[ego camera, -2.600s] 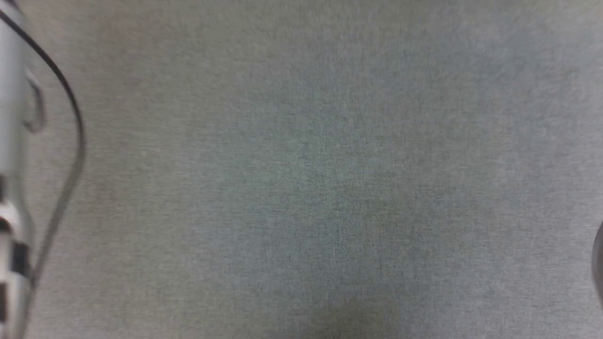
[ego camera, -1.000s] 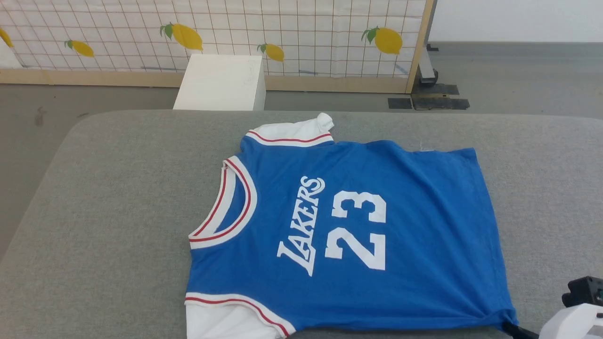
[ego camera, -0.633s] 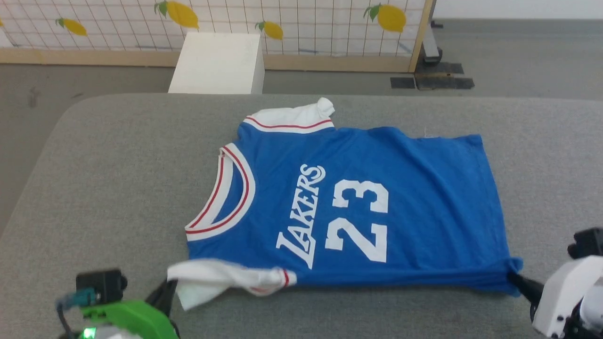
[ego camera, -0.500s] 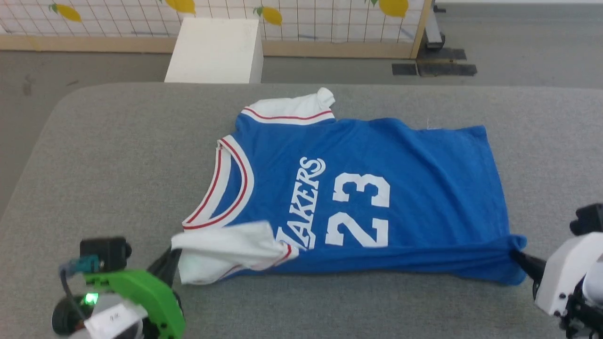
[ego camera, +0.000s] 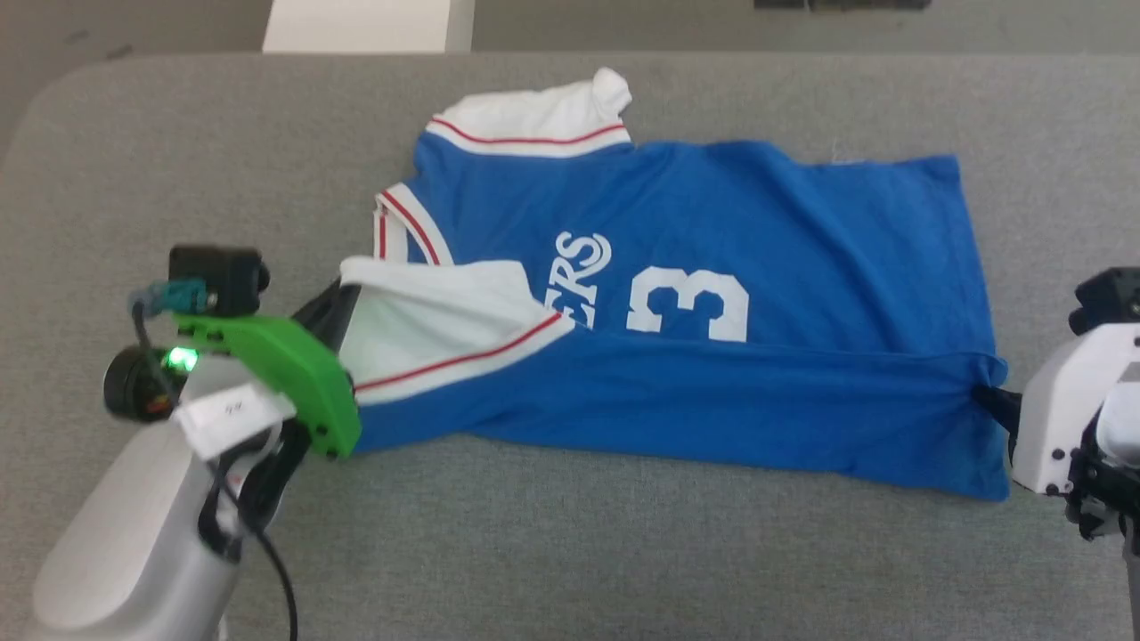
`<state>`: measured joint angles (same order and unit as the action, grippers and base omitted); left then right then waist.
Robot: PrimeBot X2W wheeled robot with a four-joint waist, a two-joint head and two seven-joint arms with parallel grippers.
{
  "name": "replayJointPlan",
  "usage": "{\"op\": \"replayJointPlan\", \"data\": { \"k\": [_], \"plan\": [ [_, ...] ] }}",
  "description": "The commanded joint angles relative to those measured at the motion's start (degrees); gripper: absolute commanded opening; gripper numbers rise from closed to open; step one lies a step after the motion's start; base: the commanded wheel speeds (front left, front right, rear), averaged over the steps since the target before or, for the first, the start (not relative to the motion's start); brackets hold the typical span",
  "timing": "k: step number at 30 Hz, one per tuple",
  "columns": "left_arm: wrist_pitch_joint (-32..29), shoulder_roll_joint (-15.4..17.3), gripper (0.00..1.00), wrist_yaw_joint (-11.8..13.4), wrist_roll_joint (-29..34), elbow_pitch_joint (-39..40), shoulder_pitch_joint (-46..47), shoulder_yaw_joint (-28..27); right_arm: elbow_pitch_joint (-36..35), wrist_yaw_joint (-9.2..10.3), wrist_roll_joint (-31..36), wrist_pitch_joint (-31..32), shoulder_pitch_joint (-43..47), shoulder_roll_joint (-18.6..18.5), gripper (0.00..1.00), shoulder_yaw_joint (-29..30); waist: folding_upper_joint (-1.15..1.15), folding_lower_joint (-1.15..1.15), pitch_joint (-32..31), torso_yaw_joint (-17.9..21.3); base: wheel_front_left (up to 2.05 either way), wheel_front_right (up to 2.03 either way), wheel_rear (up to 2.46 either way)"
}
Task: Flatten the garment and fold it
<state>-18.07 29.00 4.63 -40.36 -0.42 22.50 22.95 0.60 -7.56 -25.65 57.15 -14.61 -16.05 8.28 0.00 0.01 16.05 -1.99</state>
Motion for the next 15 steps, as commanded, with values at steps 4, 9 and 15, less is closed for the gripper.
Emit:
{"op": "replayJointPlan", "data": {
  "k": [4,9,15],
  "plan": [
    [0.9,-2.0,0.00,-1.5,1.2,-5.4,5.7,0.8,1.0,0.08,1.8,2.8,-3.2,0.2,0.00,-0.9,0.00,-0.01,5.6,0.2,0.00,0.00,0.00],
    [0.4,-3.3,0.00,-2.1,1.8,-11.8,8.4,2.3,2.1,0.08,2.4,5.2,-4.7,0.5,0.00,-2.2,0.00,-0.01,7.2,0.3,0.00,0.00,0.00],
    [0.0,-5.5,1.00,-3.2,0.9,-17.8,9.8,3.6,2.8,0.08,2.2,6.7,-4.5,1.0,0.47,-1.9,0.00,-0.01,6.6,-0.1,0.00,0.00,0.00]
  ]
}}
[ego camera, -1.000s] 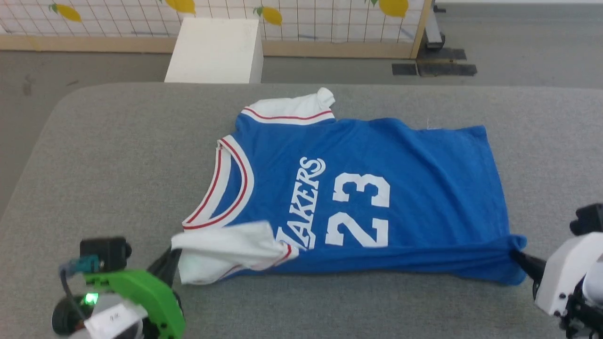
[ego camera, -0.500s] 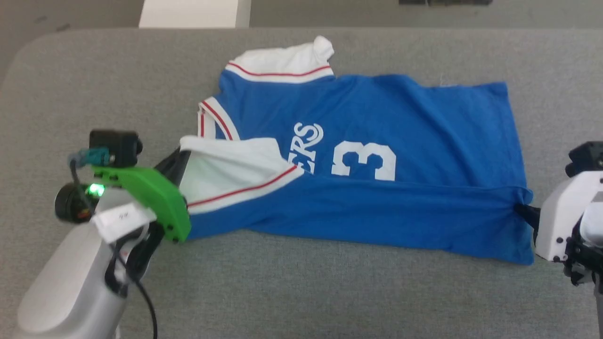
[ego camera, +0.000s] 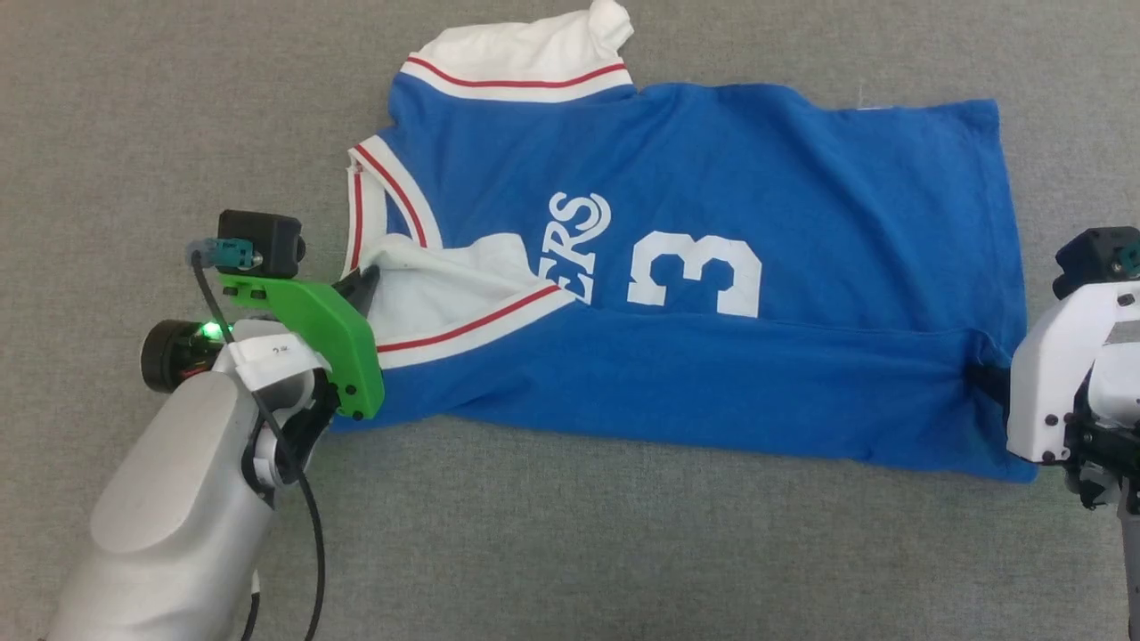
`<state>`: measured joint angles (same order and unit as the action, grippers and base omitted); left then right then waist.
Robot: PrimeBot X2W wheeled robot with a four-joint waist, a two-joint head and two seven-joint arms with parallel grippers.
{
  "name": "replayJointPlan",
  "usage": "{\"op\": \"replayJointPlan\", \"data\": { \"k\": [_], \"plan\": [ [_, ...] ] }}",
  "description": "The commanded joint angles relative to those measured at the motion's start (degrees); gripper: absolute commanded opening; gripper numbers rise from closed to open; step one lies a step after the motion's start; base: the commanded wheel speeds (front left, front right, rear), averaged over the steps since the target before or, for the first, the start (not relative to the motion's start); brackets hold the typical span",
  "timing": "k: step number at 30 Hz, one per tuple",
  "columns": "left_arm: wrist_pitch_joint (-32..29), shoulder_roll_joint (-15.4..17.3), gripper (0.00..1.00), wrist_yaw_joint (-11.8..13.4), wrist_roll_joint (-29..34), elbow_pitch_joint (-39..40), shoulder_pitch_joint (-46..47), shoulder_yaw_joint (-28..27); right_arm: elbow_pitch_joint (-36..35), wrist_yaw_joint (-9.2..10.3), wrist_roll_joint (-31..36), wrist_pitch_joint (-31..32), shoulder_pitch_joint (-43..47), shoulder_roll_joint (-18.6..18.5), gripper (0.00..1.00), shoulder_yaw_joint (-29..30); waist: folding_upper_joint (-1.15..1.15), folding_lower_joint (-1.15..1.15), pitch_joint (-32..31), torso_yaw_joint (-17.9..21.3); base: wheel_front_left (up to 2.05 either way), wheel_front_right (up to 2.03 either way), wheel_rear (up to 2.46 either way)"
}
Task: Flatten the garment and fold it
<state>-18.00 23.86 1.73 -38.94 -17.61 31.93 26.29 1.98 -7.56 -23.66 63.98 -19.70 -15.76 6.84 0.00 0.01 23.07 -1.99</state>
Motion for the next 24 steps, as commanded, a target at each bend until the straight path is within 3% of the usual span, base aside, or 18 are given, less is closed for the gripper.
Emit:
{"op": "replayJointPlan", "data": {
  "k": [1,12,20,24],
  "plan": [
    [0.2,-0.5,1.00,-0.3,-0.6,-1.0,0.5,0.2,1.3,0.08,0.1,-0.5,0.7,0.7,1.00,-0.2,0.00,-0.01,-0.8,-0.2,0.00,0.00,0.00],
    [5.6,0.0,1.00,1.5,-2.2,0.2,-1.2,-3.6,-1.2,0.08,-3.2,-9.6,2.6,3.0,1.00,4.5,0.00,-0.01,-9.5,0.1,0.00,0.00,0.00],
    [17.9,1.6,1.00,3.8,-0.1,7.4,-9.3,-7.2,-5.9,0.08,-5.6,-25.6,8.5,4.1,1.00,5.6,0.00,-0.01,-16.0,0.7,0.00,0.00,0.00],
    [25.6,1.9,1.00,5.5,2.0,10.4,-15.7,-8.5,-7.3,0.08,-3.7,-36.1,13.3,2.9,1.00,5.1,0.00,-0.01,-18.0,0.6,0.00,0.00,0.00]
  ]
}}
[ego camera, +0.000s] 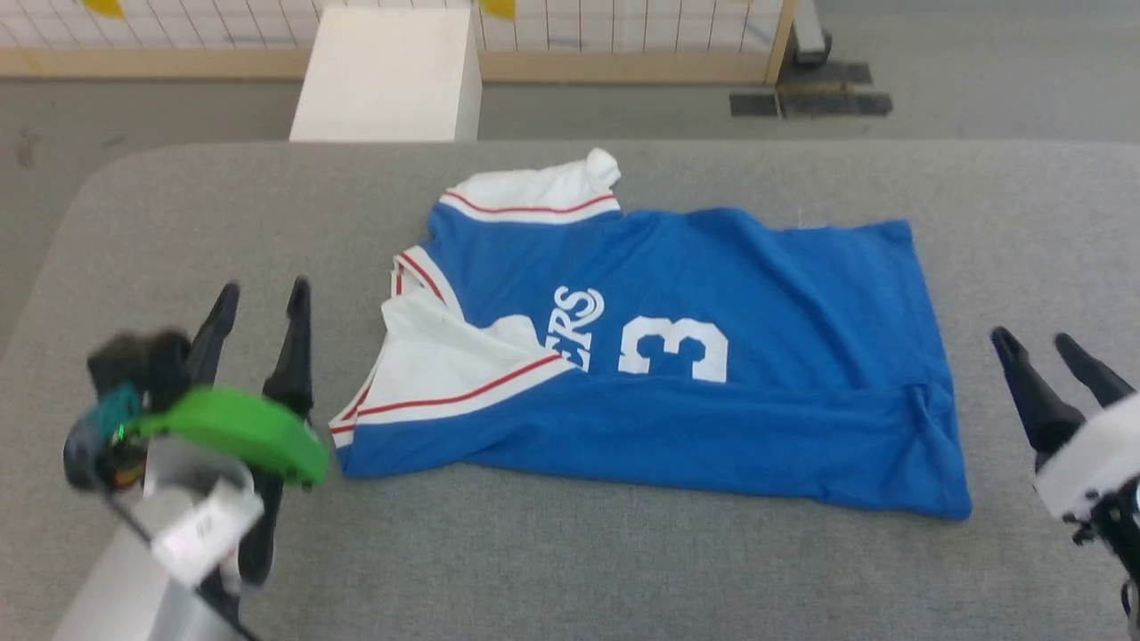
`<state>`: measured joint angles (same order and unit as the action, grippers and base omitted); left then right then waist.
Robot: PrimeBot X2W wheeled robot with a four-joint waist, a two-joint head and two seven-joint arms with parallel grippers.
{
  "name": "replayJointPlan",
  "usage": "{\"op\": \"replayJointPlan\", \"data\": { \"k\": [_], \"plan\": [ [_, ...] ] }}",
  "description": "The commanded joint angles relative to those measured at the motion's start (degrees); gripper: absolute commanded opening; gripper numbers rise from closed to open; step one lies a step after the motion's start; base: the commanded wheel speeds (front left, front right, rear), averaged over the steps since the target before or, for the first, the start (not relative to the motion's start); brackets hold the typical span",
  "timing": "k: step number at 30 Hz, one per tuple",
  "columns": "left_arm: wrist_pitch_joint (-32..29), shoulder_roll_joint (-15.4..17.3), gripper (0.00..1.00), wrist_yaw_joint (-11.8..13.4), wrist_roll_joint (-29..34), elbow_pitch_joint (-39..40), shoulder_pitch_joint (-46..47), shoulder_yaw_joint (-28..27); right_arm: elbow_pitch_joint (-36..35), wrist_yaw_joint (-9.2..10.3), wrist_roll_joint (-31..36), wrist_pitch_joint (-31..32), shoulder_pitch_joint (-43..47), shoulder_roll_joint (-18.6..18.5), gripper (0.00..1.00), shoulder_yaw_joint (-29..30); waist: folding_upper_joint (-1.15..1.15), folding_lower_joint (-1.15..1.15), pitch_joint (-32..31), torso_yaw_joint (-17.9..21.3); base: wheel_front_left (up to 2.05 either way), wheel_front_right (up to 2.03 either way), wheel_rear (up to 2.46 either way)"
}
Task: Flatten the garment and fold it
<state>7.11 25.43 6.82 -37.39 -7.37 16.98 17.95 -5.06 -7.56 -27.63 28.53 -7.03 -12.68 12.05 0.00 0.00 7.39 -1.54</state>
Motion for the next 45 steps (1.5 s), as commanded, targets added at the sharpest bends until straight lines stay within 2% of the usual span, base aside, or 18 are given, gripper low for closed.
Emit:
{"op": "replayJointPlan", "data": {
  "k": [1,4,10,20,23,32,36,40,45],
  "plan": [
    [2.3,0.2,1.00,0.9,0.8,0.7,-2.5,-0.4,-0.2,0.08,0.9,-3.6,2.0,-0.4,1.00,-0.1,0.00,0.00,-2.9,0.0,0.00,0.00,0.00],
    [5.0,-0.2,1.00,2.2,1.8,1.6,-6.9,-0.6,0.4,0.08,2.2,-10.6,5.6,-0.6,1.00,-0.2,0.00,0.00,-4.0,-0.5,0.00,0.00,0.00],
    [6.9,-1.9,1.00,3.6,2.9,1.7,-13.1,-0.4,3.8,0.08,4.8,-17.6,12.0,-0.5,1.00,-1.0,0.00,0.00,-5.8,-1.5,0.00,0.00,0.00],
    [6.8,-3.9,1.00,3.6,2.7,0.1,-15.8,-0.6,6.7,0.08,5.6,-19.2,14.4,0.6,1.00,-1.3,0.00,0.00,-5.6,-1.5,0.00,0.00,0.00],
    [1.9,-3.5,1.00,3.5,2.3,-1.4,-13.5,0.7,6.7,0.08,5.6,-19.1,14.0,0.6,1.00,-1.3,0.00,0.00,-5.0,-1.5,0.00,0.00,0.00],
    [-30.5,-0.8,1.00,4.7,0.2,-5.5,0.4,7.9,6.3,0.08,5.2,-17.6,11.9,0.4,1.00,-1.6,0.00,0.00,-1.2,-1.1,0.00,0.00,0.00],
    [-42.4,0.3,1.00,4.7,0.2,-7.3,5.3,11.2,5.9,0.08,5.2,-17.0,11.0,0.5,1.00,-1.9,0.00,0.00,0.7,-0.5,0.00,0.00,0.00],
    [-48.1,0.7,1.00,4.7,0.6,-9.0,8.2,12.9,5.5,0.08,5.1,-16.6,10.0,0.5,1.00,-1.9,0.00,0.00,2.6,0.2,0.00,0.00,0.00],
    [-50.8,0.7,1.00,4.8,0.4,-12.0,9.1,13.7,5.1,0.08,5.1,-16.3,9.1,0.4,1.00,-2.1,0.00,0.00,4.7,1.0,0.00,0.00,0.00]
  ]
}}
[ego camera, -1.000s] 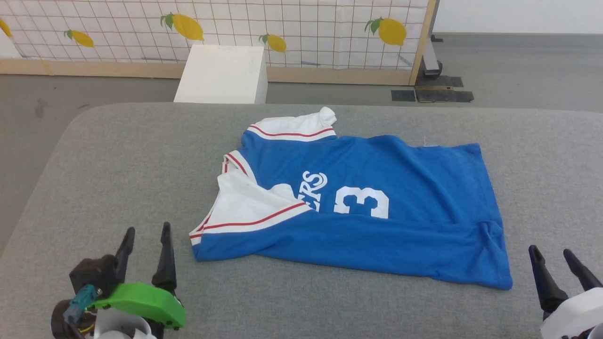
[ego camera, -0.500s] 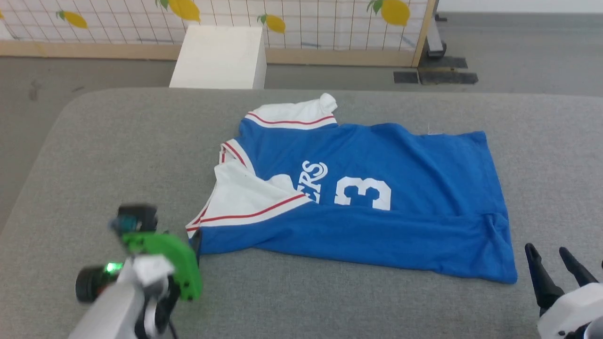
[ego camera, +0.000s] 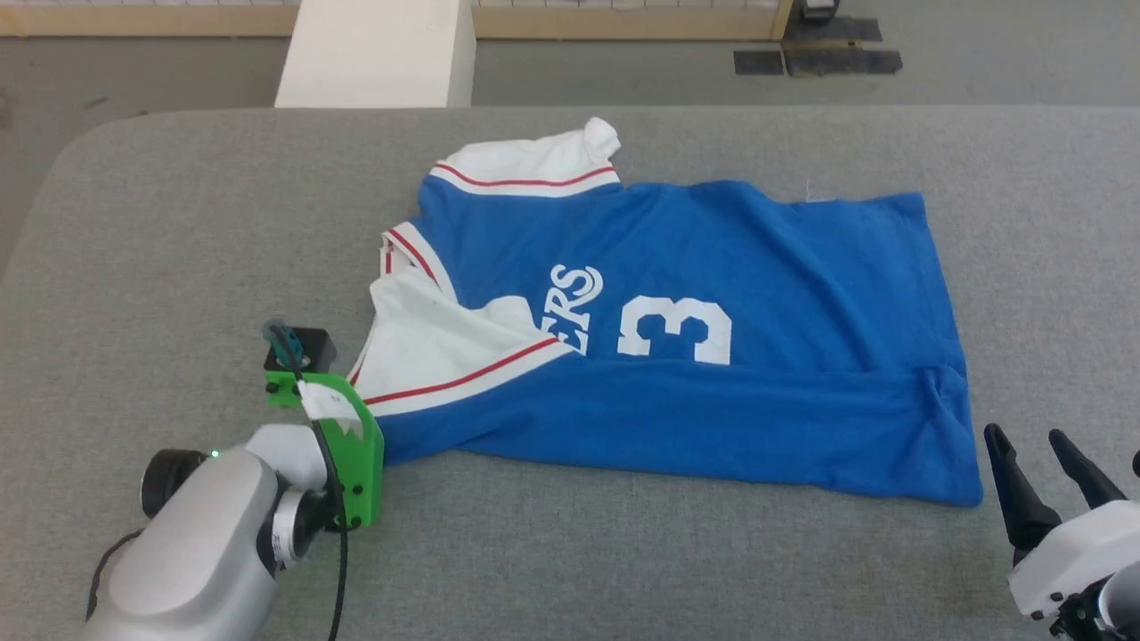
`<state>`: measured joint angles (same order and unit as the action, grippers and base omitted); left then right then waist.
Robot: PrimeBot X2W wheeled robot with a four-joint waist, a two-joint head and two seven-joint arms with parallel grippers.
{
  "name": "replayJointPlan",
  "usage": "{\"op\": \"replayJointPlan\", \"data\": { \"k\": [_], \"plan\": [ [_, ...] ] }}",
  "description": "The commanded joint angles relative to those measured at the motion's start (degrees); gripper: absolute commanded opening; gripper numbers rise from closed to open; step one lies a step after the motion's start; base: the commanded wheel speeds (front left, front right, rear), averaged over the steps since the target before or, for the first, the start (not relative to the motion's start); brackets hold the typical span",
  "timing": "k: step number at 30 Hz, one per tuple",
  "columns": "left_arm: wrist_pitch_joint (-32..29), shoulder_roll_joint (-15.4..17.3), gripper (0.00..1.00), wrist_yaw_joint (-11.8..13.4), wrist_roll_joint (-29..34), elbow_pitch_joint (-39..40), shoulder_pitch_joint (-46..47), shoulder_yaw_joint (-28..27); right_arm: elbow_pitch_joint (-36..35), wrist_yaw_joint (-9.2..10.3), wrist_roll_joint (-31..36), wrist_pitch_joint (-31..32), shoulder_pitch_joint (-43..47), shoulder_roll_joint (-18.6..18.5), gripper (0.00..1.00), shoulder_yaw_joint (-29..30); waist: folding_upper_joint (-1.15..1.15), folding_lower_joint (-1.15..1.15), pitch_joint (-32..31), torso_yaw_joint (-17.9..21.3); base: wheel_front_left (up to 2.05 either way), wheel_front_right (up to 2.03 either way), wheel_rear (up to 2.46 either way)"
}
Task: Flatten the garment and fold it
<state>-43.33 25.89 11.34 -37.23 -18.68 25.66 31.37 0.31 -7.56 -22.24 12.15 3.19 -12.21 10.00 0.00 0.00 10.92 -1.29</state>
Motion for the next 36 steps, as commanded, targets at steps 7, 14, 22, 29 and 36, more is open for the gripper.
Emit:
{"op": "replayJointPlan", "data": {
  "k": [7,14,22,29,36],
  "plan": [
    [-0.3,-1.1,0.00,-0.8,-3.1,-2.8,-1.2,-0.6,-0.5,0.08,-0.2,0.9,-1.8,-0.4,1.00,-1.0,0.00,0.00,2.1,1.0,0.00,0.00,0.00],
    [2.1,-1.4,0.00,-1.6,-5.0,-1.2,-2.3,-2.3,-2.1,0.08,3.1,8.9,-2.4,-2.5,1.00,-2.9,0.00,0.00,2.4,0.8,0.00,0.00,0.00],
    [4.9,0.0,0.00,-0.2,-6.0,4.7,-4.2,-4.9,-5.6,0.08,9.9,33.1,-7.6,-2.7,1.00,-4.4,0.00,0.00,3.3,1.2,0.00,0.00,0.00],
    [4.9,0.2,0.00,0.5,-5.5,8.7,-3.7,-4.7,-5.4,0.08,12.5,48.3,-11.3,-5.6,1.00,-9.2,0.00,0.00,5.3,-0.6,0.00,0.00,0.00],
    [5.7,0.0,0.00,0.7,-5.7,10.2,-3.8,-4.9,-3.1,0.08,12.0,53.0,-11.9,-8.1,1.00,-14.1,0.00,0.00,6.6,-1.6,0.00,0.00,0.00]
  ]
}}
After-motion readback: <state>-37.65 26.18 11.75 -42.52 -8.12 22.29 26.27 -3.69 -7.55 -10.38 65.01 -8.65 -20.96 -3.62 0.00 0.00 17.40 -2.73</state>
